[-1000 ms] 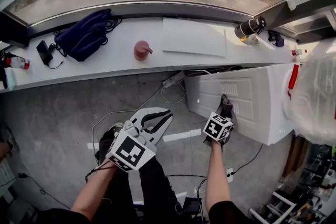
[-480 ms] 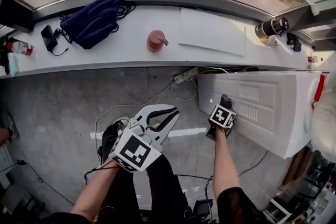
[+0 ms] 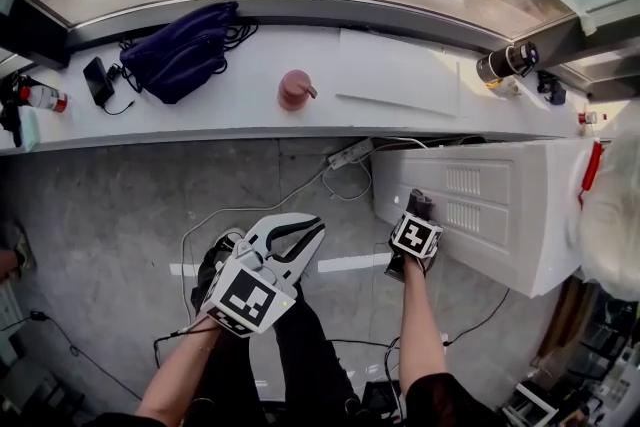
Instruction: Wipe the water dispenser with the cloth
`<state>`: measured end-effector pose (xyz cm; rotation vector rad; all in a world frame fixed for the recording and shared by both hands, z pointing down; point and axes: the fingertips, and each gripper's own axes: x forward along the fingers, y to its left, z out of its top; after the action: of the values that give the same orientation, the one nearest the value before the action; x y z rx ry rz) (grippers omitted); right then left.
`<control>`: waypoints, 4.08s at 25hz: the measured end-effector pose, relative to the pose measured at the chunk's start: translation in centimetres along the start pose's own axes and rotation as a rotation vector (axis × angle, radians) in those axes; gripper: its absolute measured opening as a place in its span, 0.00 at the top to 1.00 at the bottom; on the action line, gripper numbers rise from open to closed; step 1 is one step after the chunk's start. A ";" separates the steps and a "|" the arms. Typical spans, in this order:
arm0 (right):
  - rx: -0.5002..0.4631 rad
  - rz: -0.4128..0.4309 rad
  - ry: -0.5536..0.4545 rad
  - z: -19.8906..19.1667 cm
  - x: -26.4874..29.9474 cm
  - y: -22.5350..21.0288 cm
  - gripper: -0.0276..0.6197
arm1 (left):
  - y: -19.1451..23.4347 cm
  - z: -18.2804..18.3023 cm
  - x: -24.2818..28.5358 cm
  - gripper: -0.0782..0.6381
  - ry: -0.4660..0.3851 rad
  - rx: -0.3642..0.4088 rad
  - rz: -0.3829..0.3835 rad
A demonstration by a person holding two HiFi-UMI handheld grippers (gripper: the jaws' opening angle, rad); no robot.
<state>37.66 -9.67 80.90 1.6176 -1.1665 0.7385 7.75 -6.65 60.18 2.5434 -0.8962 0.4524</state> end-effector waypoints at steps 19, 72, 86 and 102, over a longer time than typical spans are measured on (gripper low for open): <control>-0.039 -0.002 -0.503 18.6 -31.5 -8.6 0.80 | -2.8 10.9 -2.6 0.84 -0.081 0.135 -0.215; 0.090 0.000 -0.055 10.3 4.8 1.2 0.80 | 6.0 -1.3 1.5 0.84 -0.008 -0.058 0.031; 0.134 0.151 -0.110 12.1 0.4 2.7 0.80 | 5.5 0.2 -2.1 0.84 -0.015 -0.080 0.143; 0.087 0.551 -0.384 14.6 -30.4 1.4 0.80 | -1.7 14.8 -11.1 0.84 -0.081 0.054 0.144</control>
<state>24.67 -13.03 49.96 1.5605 -1.9265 0.8484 3.08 -6.68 42.20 2.5724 -1.1161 0.4248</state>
